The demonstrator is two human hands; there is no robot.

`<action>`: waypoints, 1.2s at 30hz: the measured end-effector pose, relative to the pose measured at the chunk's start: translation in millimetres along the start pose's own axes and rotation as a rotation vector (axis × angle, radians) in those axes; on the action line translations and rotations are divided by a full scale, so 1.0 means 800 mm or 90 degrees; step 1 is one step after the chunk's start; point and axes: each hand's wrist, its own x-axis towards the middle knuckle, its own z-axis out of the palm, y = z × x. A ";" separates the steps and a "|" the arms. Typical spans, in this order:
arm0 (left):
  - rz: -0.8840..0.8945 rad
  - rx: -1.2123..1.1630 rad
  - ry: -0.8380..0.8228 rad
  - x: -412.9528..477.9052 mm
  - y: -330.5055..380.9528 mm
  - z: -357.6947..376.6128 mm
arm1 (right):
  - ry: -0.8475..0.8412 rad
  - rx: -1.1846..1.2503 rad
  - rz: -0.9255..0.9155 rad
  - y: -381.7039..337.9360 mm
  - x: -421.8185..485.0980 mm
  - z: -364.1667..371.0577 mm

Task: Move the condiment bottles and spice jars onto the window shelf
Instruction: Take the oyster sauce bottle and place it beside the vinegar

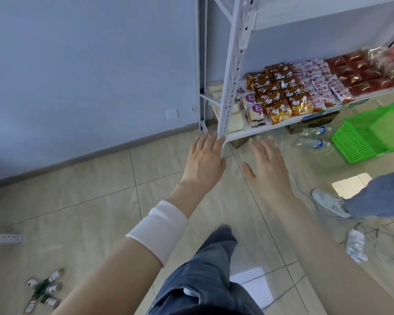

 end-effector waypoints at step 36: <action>-0.037 0.066 0.239 0.472 0.363 0.065 | 0.158 0.092 -0.151 0.455 0.351 -0.251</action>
